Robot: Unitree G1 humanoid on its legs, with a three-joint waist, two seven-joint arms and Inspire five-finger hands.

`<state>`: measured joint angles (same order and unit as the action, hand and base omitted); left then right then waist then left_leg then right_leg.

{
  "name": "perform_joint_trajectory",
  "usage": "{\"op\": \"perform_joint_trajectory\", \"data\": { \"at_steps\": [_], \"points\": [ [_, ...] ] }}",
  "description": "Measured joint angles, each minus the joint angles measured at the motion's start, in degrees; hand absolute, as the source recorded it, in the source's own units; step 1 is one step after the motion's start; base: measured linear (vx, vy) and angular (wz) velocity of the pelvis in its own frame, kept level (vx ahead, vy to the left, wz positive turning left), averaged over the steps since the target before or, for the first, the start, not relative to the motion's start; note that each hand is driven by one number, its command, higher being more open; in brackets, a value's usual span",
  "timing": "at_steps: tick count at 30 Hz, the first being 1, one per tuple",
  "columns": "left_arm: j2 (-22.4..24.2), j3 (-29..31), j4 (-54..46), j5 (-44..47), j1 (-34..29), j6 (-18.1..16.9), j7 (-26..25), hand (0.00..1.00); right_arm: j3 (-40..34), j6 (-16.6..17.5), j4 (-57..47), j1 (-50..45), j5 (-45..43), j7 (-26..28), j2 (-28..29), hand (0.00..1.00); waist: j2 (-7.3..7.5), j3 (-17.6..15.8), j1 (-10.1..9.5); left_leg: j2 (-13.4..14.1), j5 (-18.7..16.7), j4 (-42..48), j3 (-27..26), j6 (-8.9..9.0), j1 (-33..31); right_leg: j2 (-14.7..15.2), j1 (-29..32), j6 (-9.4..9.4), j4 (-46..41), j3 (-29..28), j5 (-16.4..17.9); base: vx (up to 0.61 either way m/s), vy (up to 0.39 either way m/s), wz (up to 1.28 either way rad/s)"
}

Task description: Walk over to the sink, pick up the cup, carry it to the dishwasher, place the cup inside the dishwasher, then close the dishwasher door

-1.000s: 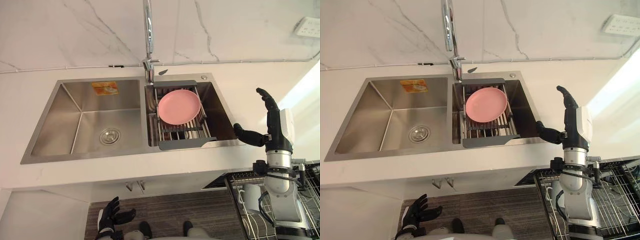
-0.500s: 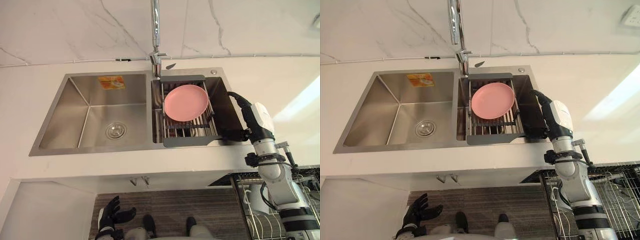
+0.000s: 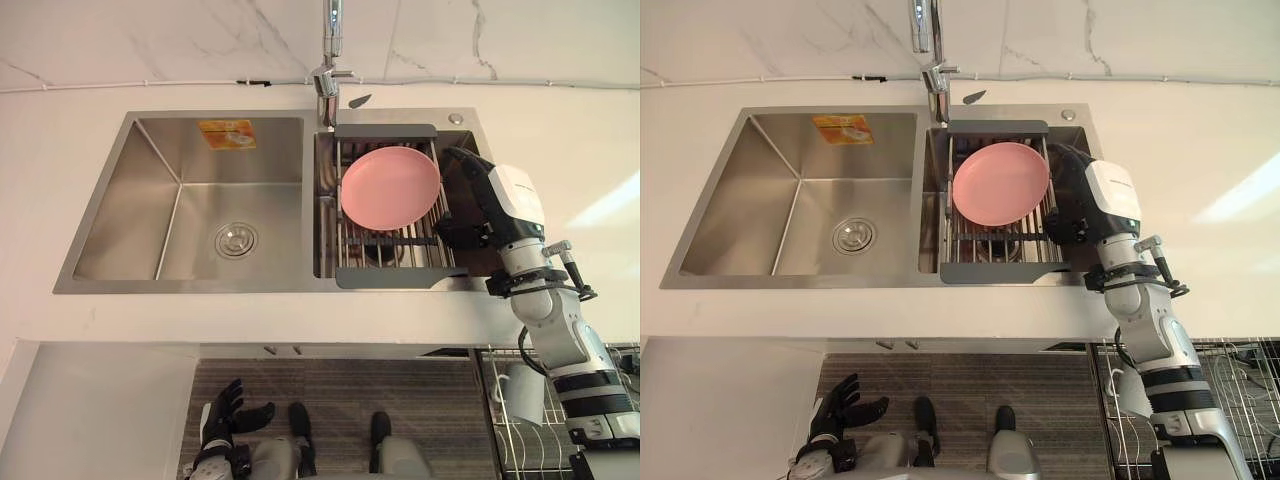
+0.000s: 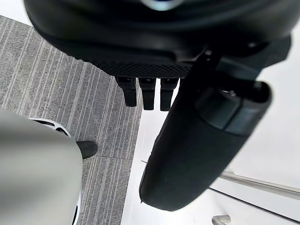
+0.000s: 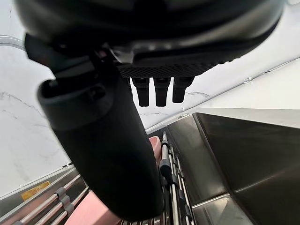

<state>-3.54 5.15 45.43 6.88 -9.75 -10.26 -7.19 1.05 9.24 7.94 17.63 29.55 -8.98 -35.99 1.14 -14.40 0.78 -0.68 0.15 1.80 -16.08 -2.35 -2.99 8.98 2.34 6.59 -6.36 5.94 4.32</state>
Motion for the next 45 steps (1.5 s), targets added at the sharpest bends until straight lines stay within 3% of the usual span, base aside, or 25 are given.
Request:
{"op": "perform_joint_trajectory", "data": {
  "at_steps": [10,18,19,38,45],
  "points": [
    [-0.2,0.0,0.0,0.2,1.1,-0.2,0.0,0.9,5.1,-0.2,4.5,5.9,4.4,-0.3,-0.3,0.9,0.3,-1.5,-0.36,0.3,-0.4,2.5,0.6,-0.19,-2.7,0.0,1.6,-0.05,-1.1,0.5,0.0,-0.02,0.003,0.03],
    [-0.4,0.0,-0.3,0.9,2.9,-0.5,-0.2,0.9,10.8,-0.8,8.3,12.0,6.7,0.2,-4.0,0.9,0.31,-4.5,-1.37,1.0,-1.1,5.4,1.2,-0.16,-4.9,-0.2,3.0,-0.44,-2.5,1.0,0.2,-0.05,0.003,0.03],
    [-0.4,0.0,-0.3,1.0,3.0,-0.6,-0.2,0.9,11.4,-0.8,8.5,12.6,6.8,0.2,-4.6,0.3,0.35,-4.6,-1.46,1.1,-1.1,5.6,1.2,-0.14,-5.2,-0.2,3.3,-0.52,-2.5,1.1,0.3,-0.03,0.0,0.0],
    [-0.5,0.0,0.0,1.2,4.2,-0.6,-0.3,0.9,13.9,1.0,7.2,17.2,11.3,-1.6,-5.9,0.3,0.1,-5.8,-2.15,1.8,-1.3,7.0,1.4,0.02,-6.6,-0.6,4.0,-1.0,-3.0,1.6,0.4,0.0,-0.002,0.0],
    [-0.5,0.0,0.0,1.1,4.2,-0.6,-0.3,0.9,14.9,1.4,-0.3,16.3,14.7,-1.7,-12.1,0.3,0.15,-5.9,-1.41,2.1,-1.6,7.2,1.2,0.26,-5.7,-0.9,3.8,-1.0,-3.8,1.0,0.4,0.01,-0.004,-0.03]
  ]
}}
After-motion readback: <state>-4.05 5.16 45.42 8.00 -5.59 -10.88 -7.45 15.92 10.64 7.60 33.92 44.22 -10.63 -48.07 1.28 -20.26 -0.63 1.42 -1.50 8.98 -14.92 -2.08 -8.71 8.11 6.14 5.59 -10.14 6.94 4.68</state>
